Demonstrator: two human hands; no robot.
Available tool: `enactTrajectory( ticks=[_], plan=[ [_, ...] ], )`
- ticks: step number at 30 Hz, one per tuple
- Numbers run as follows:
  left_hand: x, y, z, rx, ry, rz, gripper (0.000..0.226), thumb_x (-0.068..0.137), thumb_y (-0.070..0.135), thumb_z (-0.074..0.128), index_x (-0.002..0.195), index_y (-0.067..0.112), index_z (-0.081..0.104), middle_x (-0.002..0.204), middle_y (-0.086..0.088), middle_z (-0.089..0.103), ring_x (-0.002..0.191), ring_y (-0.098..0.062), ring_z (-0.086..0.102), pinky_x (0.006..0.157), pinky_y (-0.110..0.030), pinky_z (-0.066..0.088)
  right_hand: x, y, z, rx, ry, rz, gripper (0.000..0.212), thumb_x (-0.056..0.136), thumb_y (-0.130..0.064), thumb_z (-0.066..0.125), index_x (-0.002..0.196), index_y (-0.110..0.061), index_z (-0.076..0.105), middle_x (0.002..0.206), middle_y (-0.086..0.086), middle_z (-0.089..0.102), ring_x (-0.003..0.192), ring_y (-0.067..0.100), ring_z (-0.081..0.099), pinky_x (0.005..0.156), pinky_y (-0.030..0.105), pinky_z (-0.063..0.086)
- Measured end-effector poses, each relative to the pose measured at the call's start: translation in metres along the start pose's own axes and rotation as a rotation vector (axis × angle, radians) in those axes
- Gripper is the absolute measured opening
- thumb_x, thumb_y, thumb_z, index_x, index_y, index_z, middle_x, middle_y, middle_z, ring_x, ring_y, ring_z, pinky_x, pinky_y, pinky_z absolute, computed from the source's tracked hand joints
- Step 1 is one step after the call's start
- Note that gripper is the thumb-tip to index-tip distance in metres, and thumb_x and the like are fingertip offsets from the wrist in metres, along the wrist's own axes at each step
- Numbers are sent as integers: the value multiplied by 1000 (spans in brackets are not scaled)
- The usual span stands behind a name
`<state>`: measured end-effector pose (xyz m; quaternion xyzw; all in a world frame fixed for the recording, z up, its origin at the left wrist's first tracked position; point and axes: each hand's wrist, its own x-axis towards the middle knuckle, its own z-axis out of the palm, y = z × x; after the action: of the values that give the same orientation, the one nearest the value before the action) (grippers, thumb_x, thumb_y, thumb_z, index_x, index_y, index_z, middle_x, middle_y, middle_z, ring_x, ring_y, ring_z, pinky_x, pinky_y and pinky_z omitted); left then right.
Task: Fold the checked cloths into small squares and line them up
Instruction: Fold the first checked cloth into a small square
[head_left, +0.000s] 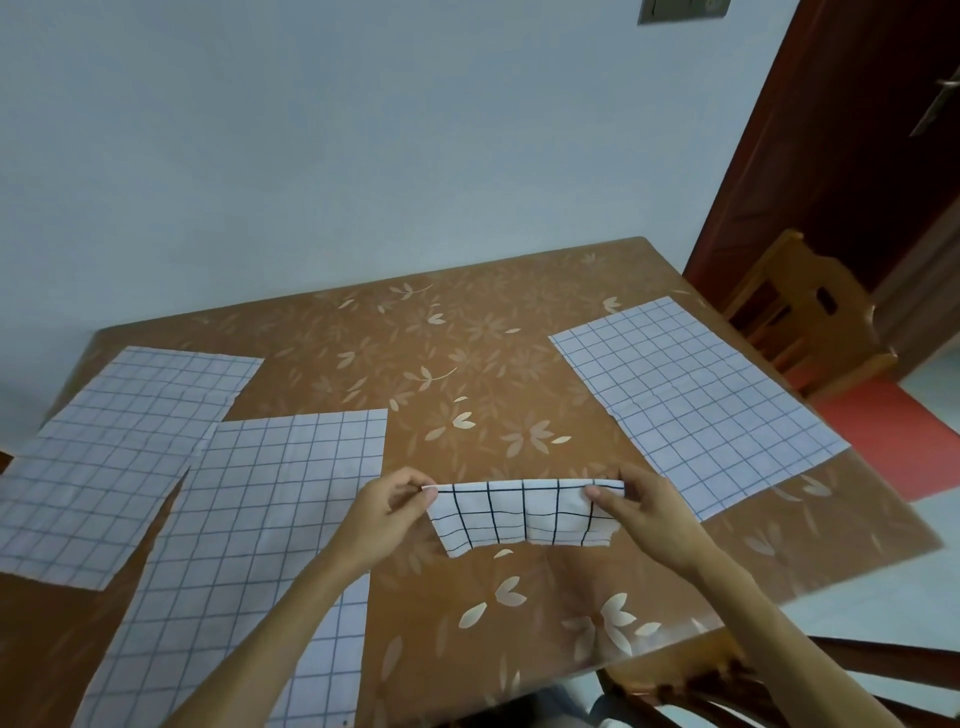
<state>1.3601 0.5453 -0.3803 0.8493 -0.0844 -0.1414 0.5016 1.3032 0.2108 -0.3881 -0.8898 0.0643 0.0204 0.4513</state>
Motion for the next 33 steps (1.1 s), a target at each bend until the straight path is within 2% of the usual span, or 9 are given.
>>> enactTrajectory(
  ticks=[4,6,9,13,15,18,23,28,33],
  plan=[
    [-3,-4,8,-59,40,-49,11,99,21,59,96,19,69,90,8,76,88,-5,71,76,-19,52,5,2,9,21,-13,19,51,84,-63,57,87,-11,59,84,10,64,76,27,61,70,48,52],
    [-3,-10,13,-52,81,-92,10,99,23,59,96,21,69,90,9,76,87,0,70,71,-13,51,11,5,17,46,-28,55,42,86,-54,61,88,-12,60,83,12,66,77,29,63,70,49,53],
    [1,-28,23,-8,133,-152,9,98,26,60,97,24,68,91,11,74,85,-3,70,69,-17,52,21,16,32,90,-79,126,20,90,-35,66,100,-19,61,78,3,67,74,13,67,69,35,56],
    [5,-75,46,52,167,-251,8,97,24,61,93,24,68,89,9,73,85,-15,70,72,-34,56,27,37,61,52,-101,226,38,91,-15,64,127,-20,55,84,-1,66,79,8,63,71,23,51],
    [6,-94,62,173,163,-268,7,97,24,60,102,23,66,100,6,70,97,-16,67,82,-34,56,30,46,77,-10,-121,263,41,92,-13,62,131,-19,52,94,4,67,88,18,63,80,28,53],
    [7,-107,86,620,230,-190,41,95,23,58,134,19,49,132,-2,52,119,-22,53,95,-38,52,35,56,99,-147,-141,252,47,92,-11,60,136,-16,45,118,9,60,111,27,56,98,35,45],
    [4,-108,133,833,-64,193,47,101,30,43,145,16,42,156,-9,36,144,-26,33,117,-45,34,24,60,138,-553,-53,-62,56,91,-11,52,144,-13,35,157,8,26,143,27,27,116,44,31],
    [3,-124,155,1010,-250,219,60,102,42,20,155,14,27,165,-9,15,153,-26,10,120,-49,14,-1,70,184,-591,-268,-229,61,92,-23,30,151,-8,30,162,8,16,149,24,18,119,38,13],
    [3,-132,139,955,-231,146,62,103,55,15,159,28,6,167,-2,-3,154,-19,-5,122,-48,4,2,90,174,-705,-275,-158,62,104,-46,16,156,-14,6,164,4,-5,151,18,-7,120,39,1]
  ],
)
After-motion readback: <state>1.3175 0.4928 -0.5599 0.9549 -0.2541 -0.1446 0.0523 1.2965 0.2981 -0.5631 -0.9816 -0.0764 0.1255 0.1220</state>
